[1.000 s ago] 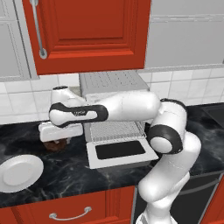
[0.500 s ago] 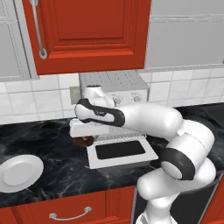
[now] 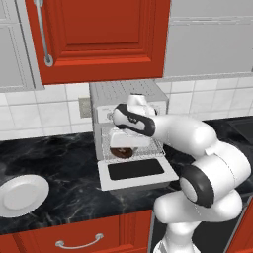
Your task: Pick up the bagel from the plate, place it on the toaster oven rack, close the door, and set the timer.
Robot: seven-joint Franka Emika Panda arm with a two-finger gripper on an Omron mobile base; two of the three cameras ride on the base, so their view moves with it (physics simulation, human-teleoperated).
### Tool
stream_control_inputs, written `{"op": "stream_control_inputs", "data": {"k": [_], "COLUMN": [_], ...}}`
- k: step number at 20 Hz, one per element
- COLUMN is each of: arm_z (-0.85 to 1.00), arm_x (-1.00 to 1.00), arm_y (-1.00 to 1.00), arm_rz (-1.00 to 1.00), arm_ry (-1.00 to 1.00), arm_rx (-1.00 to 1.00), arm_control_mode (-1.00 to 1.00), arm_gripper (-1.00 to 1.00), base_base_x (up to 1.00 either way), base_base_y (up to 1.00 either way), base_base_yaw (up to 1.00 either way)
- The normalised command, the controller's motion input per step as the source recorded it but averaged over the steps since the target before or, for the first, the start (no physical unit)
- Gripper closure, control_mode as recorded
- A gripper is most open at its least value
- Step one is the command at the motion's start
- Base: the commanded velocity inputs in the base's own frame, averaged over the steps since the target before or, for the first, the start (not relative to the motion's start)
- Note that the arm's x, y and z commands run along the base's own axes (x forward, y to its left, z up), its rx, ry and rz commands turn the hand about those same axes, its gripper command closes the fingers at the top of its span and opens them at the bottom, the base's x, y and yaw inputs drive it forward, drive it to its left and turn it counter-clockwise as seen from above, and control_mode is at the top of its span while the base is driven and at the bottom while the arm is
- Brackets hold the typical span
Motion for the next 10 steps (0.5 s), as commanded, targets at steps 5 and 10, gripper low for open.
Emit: {"op": "stream_control_inputs", "data": {"k": [5, 10], "arm_z": [-0.08, -0.32], "arm_x": [0.41, 0.38], "arm_y": [-0.44, -0.10], "arm_rz": [0.00, 0.11], "arm_ry": [0.06, 0.01], "arm_rx": [0.00, 0.00], "arm_control_mode": [-1.00, -1.00], "arm_gripper": [1.00, 1.00], "base_base_x": [0.00, 0.00], "base_base_y": [0.00, 0.00], "base_base_yaw": [0.00, 0.00]}}
